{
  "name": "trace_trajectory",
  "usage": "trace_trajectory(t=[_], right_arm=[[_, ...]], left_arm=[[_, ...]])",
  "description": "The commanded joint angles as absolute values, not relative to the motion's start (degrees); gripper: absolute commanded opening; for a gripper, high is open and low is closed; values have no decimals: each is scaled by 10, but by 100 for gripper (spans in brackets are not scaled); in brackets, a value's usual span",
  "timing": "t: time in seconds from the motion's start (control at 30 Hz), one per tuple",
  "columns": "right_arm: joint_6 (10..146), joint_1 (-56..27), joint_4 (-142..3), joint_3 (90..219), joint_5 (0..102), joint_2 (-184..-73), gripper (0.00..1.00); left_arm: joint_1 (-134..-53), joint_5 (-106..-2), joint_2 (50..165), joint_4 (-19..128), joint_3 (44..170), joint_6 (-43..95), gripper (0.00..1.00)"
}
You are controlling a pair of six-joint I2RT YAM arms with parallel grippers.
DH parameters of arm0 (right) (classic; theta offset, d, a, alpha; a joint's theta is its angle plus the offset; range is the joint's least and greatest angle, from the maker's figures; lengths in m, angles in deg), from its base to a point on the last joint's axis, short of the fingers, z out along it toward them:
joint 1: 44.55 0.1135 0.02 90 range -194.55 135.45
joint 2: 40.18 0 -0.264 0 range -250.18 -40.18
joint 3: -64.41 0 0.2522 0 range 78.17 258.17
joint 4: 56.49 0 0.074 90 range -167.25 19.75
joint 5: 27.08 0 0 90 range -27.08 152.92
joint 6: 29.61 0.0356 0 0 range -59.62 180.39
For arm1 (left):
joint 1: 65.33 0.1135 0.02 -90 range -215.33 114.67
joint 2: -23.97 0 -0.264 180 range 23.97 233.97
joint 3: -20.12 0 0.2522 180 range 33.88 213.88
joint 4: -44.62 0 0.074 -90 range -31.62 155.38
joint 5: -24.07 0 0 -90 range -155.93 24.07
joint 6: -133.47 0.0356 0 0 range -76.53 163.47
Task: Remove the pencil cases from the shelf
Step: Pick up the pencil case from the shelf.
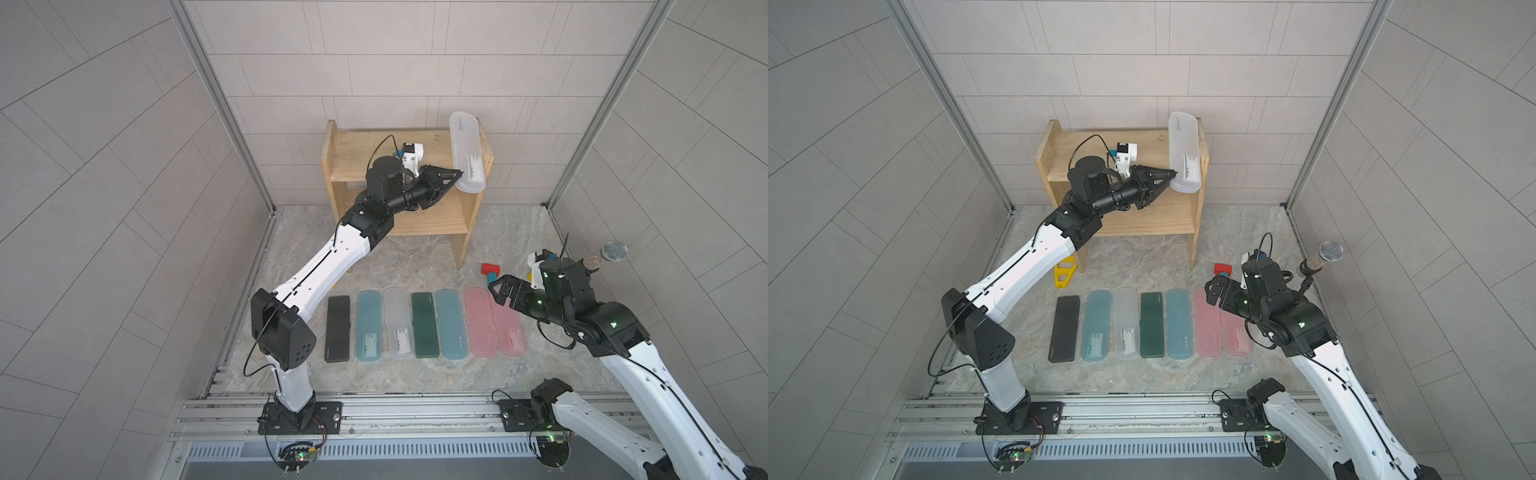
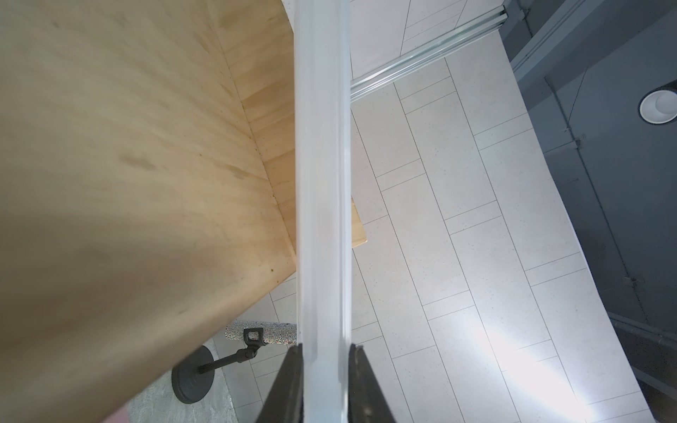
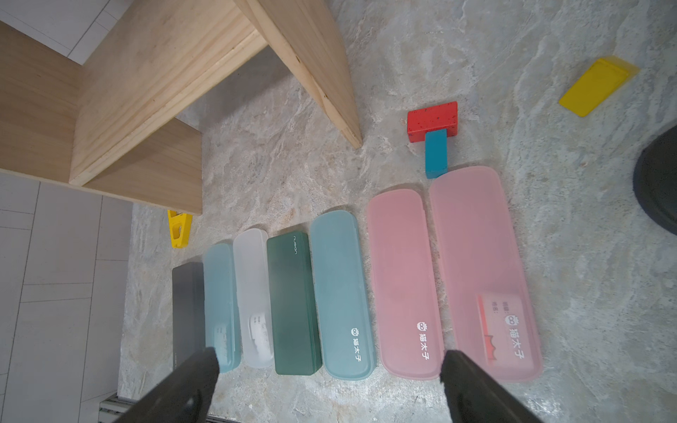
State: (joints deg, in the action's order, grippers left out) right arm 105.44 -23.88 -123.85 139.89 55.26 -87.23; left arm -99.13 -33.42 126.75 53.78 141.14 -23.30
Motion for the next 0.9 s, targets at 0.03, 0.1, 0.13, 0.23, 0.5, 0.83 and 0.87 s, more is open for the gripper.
trace_trajectory(t=[0.03, 0.1, 0.13, 0.23, 0.5, 0.83, 0.87], right_arm=[[1036, -241, -1243, 1435, 567, -869, 100], [1034, -240, -1235, 1453, 572, -871, 100], [1034, -239, -1229, 1466, 573, -871, 100], [1032, -233, -1209, 1510, 574, -879, 100], [1034, -194, -1141, 1638, 525, -979, 100], [990, -43, -1072, 1827, 546, -1181, 100], [996, -38, -1063, 1838, 539, -1197, 100]], left_arm=[[-979, -312, 1225, 509, 1381, -158, 0], [-976, -323, 1195, 513, 1353, -107, 0], [-976, -332, 1174, 514, 1332, -76, 0], [-975, -355, 1110, 468, 1247, -12, 0], [-974, -404, 922, 376, 999, 122, 0], [-970, -396, 794, 416, 902, 151, 0], [-970, -395, 787, 421, 898, 150, 0]])
